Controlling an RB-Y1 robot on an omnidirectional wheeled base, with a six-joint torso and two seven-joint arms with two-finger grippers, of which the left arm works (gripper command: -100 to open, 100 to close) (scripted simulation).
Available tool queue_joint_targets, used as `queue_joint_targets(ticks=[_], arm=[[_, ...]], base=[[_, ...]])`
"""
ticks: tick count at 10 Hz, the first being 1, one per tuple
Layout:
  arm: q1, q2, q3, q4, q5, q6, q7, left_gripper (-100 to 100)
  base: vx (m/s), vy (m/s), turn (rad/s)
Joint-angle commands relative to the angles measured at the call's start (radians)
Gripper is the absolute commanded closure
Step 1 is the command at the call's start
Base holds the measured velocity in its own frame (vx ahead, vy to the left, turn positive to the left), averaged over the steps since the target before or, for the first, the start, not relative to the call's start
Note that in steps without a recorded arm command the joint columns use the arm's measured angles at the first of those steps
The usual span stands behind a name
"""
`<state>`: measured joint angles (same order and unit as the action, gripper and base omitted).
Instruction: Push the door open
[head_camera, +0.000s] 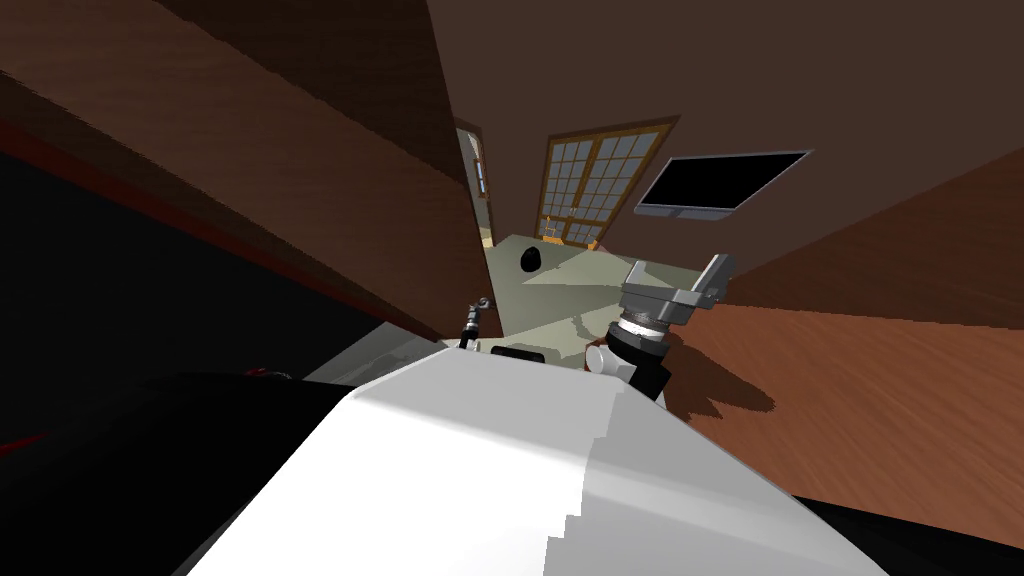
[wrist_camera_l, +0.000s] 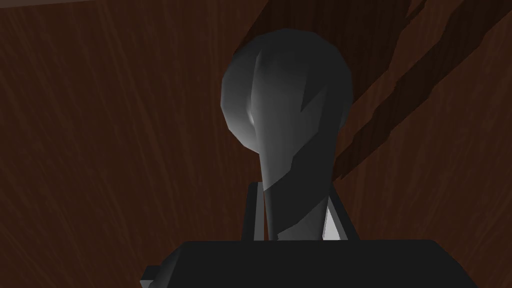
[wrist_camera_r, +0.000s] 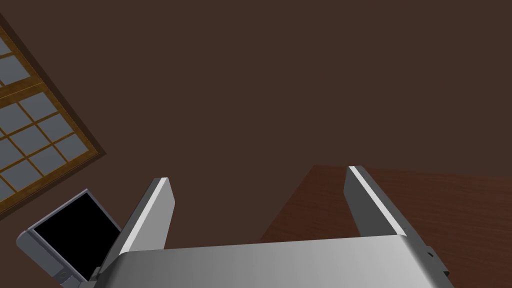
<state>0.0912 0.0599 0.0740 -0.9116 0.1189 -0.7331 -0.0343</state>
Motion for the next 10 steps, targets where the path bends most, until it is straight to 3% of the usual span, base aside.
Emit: queue_joint_targets(ticks=[1, 5, 10], arm=[[-0.005, 0.004, 0.015, 0.002, 0.008, -0.001, -0.006, 100], [-0.008, 0.005, 0.061, 0.007, 0.031, -0.002, -0.020, 100], [-0.011, -0.012, 0.112, 0.012, 0.057, -0.003, -0.037, 100]], base=[[0.181, -0.085, 0.061], [0.209, -0.055, 0.064], [0.193, -0.055, 0.062]])
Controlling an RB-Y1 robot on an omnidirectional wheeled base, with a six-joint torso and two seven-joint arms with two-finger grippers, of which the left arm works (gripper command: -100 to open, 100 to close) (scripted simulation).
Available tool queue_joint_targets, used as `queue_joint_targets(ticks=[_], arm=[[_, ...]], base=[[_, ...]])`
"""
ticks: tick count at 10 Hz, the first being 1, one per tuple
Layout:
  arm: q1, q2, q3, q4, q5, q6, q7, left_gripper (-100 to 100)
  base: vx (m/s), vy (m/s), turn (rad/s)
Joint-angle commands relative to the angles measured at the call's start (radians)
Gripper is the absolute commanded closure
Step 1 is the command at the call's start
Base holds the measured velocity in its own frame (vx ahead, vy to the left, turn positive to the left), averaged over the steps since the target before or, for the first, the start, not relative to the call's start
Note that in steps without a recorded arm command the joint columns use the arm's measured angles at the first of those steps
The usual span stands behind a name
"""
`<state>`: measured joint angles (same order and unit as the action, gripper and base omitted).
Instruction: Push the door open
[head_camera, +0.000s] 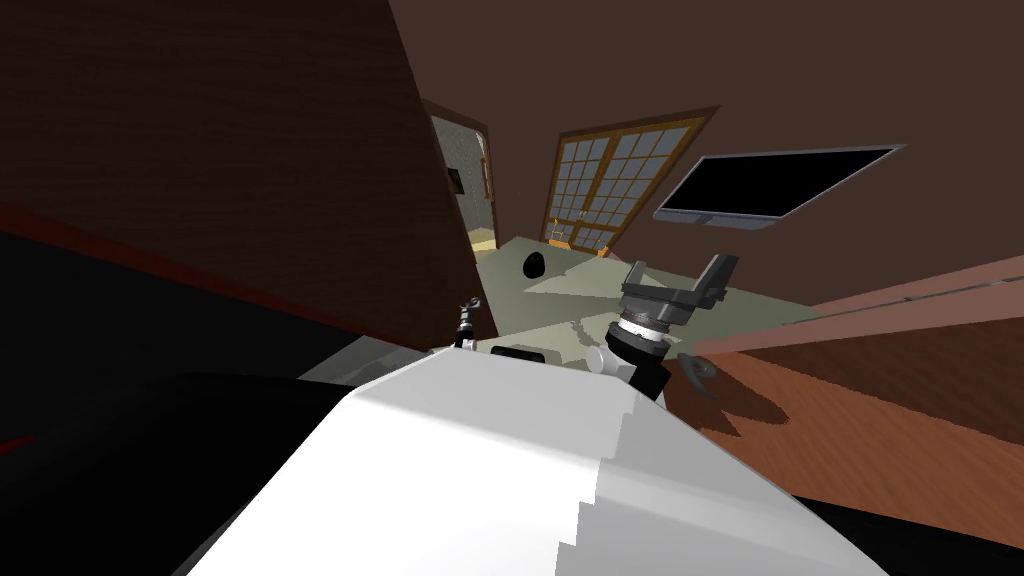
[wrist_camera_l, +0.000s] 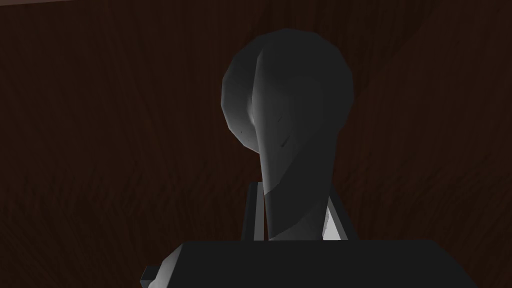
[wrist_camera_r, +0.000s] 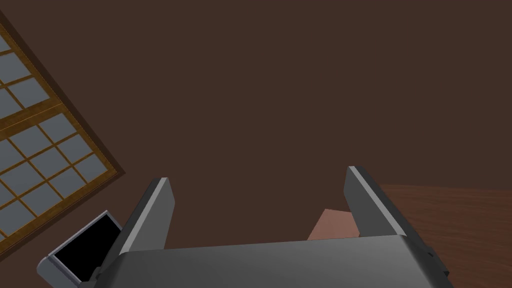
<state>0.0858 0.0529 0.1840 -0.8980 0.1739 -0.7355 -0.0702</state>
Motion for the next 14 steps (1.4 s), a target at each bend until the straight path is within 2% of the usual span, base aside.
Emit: queue_joint_targets(ticks=[1, 6, 12, 13, 14], arm=[[0.000, 0.000, 0.000, 0.000, 0.000, 0.000, 0.000, 100], [0.000, 0.010, 0.056, 0.000, 0.031, -0.003, -0.018, 100], [0.000, -0.006, 0.118, 0.001, 0.065, -0.005, -0.039, 100], [0.006, -0.002, 0.118, 0.004, 0.063, -0.002, -0.039, 100], [0.007, 0.007, 0.138, 0.003, 0.075, -0.005, -0.044, 100]], base=[[0.078, -0.008, 0.035], [0.194, -0.027, 0.052], [0.200, -0.024, 0.056], [0.080, 0.004, 0.030], [0.162, 0.012, 0.038]])
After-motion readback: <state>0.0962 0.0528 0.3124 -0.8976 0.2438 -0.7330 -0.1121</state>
